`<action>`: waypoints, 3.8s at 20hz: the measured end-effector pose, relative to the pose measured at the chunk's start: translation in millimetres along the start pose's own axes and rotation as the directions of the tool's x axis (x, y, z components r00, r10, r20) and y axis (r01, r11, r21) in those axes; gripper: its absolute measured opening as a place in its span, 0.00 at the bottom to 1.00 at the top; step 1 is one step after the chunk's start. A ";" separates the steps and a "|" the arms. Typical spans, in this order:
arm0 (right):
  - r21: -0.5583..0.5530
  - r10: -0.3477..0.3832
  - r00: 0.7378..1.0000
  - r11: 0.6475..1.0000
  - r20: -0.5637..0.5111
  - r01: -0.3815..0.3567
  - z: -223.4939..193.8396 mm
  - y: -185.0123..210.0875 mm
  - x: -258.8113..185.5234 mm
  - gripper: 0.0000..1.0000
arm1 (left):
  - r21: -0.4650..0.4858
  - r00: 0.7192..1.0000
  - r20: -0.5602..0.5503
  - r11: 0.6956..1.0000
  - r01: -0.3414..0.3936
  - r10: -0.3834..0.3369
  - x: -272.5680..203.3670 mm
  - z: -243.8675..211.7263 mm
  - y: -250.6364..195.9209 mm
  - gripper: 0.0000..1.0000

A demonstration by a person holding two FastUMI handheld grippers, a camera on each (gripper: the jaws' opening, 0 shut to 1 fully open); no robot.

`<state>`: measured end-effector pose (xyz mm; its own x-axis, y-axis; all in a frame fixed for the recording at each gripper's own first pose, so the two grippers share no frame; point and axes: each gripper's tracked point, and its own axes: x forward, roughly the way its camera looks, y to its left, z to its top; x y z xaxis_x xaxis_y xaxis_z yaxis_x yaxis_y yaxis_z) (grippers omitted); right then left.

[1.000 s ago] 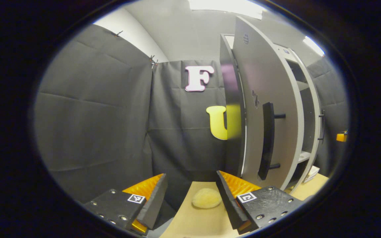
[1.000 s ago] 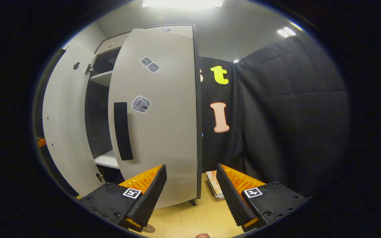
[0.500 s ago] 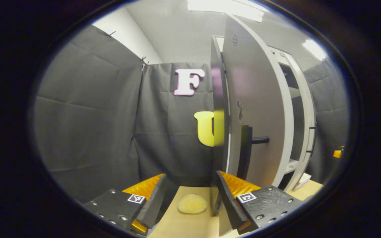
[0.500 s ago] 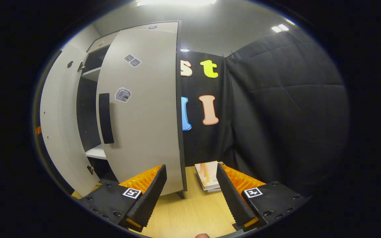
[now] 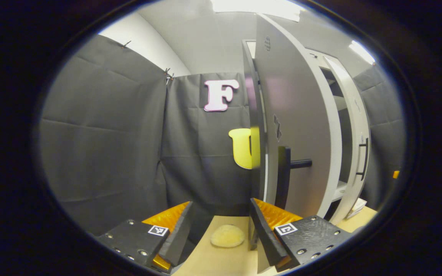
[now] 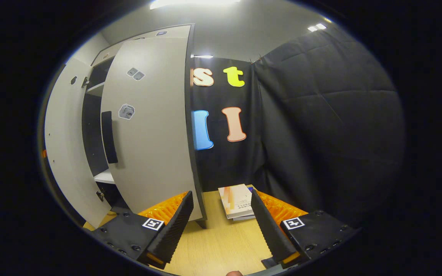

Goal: Grasp the bottle in the cabinet with the left hand and place it on the coaster, then close the right door with the right hand and the left door with the left hand.

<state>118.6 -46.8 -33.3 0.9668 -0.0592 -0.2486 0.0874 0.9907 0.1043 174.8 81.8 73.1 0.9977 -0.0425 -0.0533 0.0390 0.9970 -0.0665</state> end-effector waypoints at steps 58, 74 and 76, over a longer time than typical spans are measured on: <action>-0.077 0.226 0.968 0.973 0.105 -0.219 15.9 -11.4 -42.4 0.96 | 0.046 0.999 0.032 0.999 -0.027 0.026 -102.1 -21.0 -96.2 0.86; -0.083 0.250 0.960 0.967 0.128 -0.241 15.5 34.4 -112.3 0.96 | 0.123 0.998 0.060 0.992 -0.001 -0.007 -171.3 -31.2 -66.4 0.84; -0.077 0.252 0.959 0.967 0.131 -0.244 13.6 37.2 -118.5 0.96 | 0.122 0.999 0.053 0.993 -0.005 -0.001 -177.1 -37.7 -62.1 0.84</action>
<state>10.5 -4.7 13.1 0.9804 0.1771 -0.0860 -0.1697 0.9816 0.0871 -6.4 25.0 49.1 0.9992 -0.0402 -0.0002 0.0401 0.9976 0.0559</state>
